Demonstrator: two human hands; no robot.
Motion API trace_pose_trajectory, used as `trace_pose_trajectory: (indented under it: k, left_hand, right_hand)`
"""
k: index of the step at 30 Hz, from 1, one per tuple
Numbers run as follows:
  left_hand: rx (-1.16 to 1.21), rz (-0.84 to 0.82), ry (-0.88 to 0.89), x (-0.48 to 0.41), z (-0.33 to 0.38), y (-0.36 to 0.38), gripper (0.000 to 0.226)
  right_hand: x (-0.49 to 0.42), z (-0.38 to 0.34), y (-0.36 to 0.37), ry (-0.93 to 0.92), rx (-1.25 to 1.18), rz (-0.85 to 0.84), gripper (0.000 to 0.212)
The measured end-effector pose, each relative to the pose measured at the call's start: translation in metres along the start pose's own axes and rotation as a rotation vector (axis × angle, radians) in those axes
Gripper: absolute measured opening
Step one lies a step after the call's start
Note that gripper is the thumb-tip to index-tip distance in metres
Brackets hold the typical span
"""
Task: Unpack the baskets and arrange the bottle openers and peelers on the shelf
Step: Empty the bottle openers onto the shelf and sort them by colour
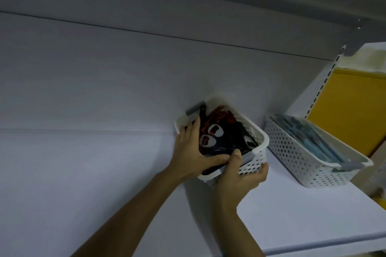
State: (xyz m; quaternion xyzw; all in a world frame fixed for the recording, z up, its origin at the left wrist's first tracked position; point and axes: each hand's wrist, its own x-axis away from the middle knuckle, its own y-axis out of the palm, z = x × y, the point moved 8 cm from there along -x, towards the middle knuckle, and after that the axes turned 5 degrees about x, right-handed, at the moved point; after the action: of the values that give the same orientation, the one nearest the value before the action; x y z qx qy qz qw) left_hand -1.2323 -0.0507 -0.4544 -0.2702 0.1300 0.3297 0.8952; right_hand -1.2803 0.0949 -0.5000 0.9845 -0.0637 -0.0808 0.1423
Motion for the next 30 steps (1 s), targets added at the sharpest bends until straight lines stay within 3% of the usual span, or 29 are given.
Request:
trace_pose_trajectory:
  k: [3, 5, 8, 12, 18, 25, 30]
  left_hand:
    - [0.046, -0.067, -0.008, 0.006, -0.016, -0.001, 0.115]
    - [0.132, -0.090, -0.030, 0.014, -0.027, -0.004, 0.114]
    - [0.301, 0.016, -0.049, 0.026, -0.036, -0.013, 0.111]
    - [0.252, 0.138, -0.058, 0.027, -0.049, -0.017, 0.112]
    - [0.380, 0.158, -0.178, 0.026, -0.063, -0.015, 0.120]
    - [-0.076, 0.261, 0.133, 0.031, -0.036, -0.030, 0.073]
    - [-0.431, 0.301, 0.343, 0.037, -0.018, -0.027, 0.075]
  right_hand:
    - [0.018, -0.012, 0.005, -0.160, 0.059, -0.046, 0.107]
    - [0.029, -0.014, 0.011, -0.244, 0.138, -0.100, 0.108]
    - [0.033, -0.013, 0.017, -0.295, 0.206, -0.150, 0.109]
    - [0.038, -0.019, 0.018, -0.400, 0.277, -0.151, 0.112]
    - [0.046, -0.024, 0.024, -0.565, 0.443, -0.189, 0.115]
    - [0.051, -0.022, 0.028, -0.602, 0.485, -0.233, 0.114]
    - [0.053, -0.020, 0.030, -0.589, 0.517, -0.260, 0.115]
